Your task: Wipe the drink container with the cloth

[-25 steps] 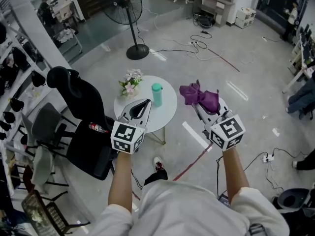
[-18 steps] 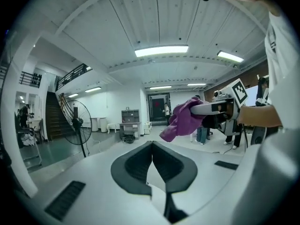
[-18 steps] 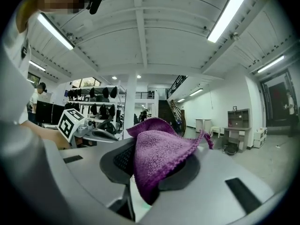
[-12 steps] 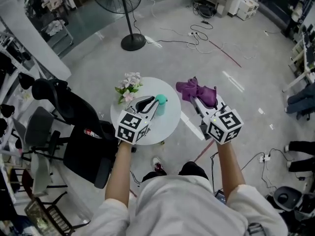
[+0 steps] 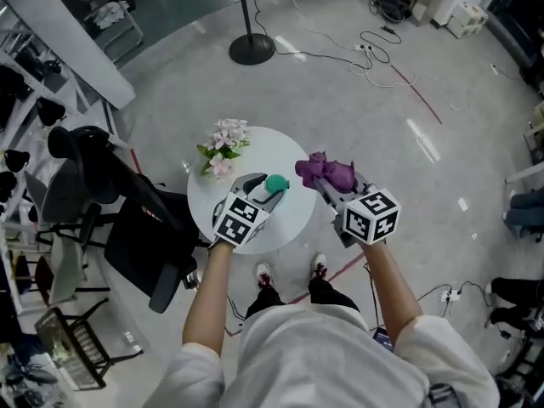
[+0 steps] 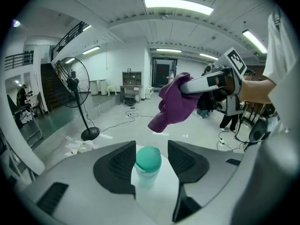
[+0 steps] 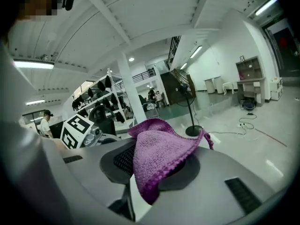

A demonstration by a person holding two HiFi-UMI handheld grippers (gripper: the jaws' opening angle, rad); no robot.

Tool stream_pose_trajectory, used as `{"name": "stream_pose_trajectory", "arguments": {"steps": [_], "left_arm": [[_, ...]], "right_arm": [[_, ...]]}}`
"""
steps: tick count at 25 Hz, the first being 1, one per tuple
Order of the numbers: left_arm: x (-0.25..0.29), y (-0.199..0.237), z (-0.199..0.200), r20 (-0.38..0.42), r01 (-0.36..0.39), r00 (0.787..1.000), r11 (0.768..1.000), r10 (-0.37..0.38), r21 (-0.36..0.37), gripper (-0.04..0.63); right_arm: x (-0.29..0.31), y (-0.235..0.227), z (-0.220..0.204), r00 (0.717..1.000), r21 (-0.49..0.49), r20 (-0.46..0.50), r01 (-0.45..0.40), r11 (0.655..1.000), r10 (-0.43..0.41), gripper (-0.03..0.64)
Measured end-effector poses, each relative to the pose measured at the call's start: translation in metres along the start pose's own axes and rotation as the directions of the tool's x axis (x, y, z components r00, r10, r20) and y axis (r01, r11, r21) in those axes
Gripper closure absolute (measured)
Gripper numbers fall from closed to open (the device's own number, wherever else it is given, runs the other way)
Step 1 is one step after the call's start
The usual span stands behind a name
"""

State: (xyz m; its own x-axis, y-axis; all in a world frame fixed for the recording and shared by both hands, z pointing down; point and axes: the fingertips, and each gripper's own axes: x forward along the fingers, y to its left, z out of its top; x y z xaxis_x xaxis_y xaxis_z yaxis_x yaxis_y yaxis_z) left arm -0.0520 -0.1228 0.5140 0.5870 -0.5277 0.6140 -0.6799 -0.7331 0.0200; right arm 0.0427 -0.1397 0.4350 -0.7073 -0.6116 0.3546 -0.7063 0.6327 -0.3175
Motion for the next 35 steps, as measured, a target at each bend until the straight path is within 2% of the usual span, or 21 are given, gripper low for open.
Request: {"name": "stream_pose_trajectory", "arguments": {"steps": [3,6,12,16,19,25,28,30,33,35], "left_arm": [[0.021,0.009,-0.009,-0.060,-0.004,0.998,1.000,0.005,0.026,0.362],[0.033,0.015,-0.022,-0.115,0.004,0.993,0.999,0.001,0.043,0.364],[0.044,0.012,-0.029,-0.119,0.032,0.993,0.999,-0.029,0.026,0.377],[0.046,0.010,-0.026,-0.134,0.059,0.990,0.998,-0.053,0.038,0.378],[0.045,0.008,-0.028,-0.145,0.069,0.988,0.997,-0.062,0.042,0.377],[0.047,0.011,-0.026,-0.117,0.051,0.992,0.998,-0.047,0.027,0.377],[0.047,0.011,-0.027,-0.108,0.043,0.993,0.999,-0.041,0.018,0.376],[0.047,0.010,-0.026,-0.103,0.039,0.994,0.999,-0.036,0.027,0.376],[0.048,0.008,-0.023,-0.084,0.030,0.996,0.999,-0.027,0.029,0.373],[0.046,0.008,-0.025,-0.074,0.028,0.997,0.999,-0.027,0.016,0.373]], "right_arm": [[0.027,-0.003,-0.019,0.995,0.020,-0.052,-0.079,0.997,0.080,0.506],[0.052,-0.002,-0.043,0.988,0.070,-0.103,-0.111,0.991,0.117,0.506],[0.089,0.000,-0.084,0.970,0.138,-0.188,-0.130,0.982,0.155,0.506],[0.098,-0.010,-0.095,0.975,0.202,-0.167,-0.109,0.973,0.144,0.506],[0.102,-0.017,-0.104,0.981,0.278,-0.127,-0.109,0.954,0.149,0.505],[0.117,-0.045,-0.116,0.996,0.463,-0.041,-0.053,0.885,0.081,0.506],[0.121,-0.057,-0.133,0.999,0.574,-0.021,-0.014,0.819,0.032,0.508],[0.122,-0.062,-0.154,0.998,0.621,-0.056,0.034,0.783,0.002,0.509],[0.121,-0.065,-0.188,0.985,0.579,-0.158,0.146,0.802,-0.065,0.511],[0.124,-0.065,-0.205,0.981,0.603,-0.173,0.180,0.777,-0.093,0.512]]}}
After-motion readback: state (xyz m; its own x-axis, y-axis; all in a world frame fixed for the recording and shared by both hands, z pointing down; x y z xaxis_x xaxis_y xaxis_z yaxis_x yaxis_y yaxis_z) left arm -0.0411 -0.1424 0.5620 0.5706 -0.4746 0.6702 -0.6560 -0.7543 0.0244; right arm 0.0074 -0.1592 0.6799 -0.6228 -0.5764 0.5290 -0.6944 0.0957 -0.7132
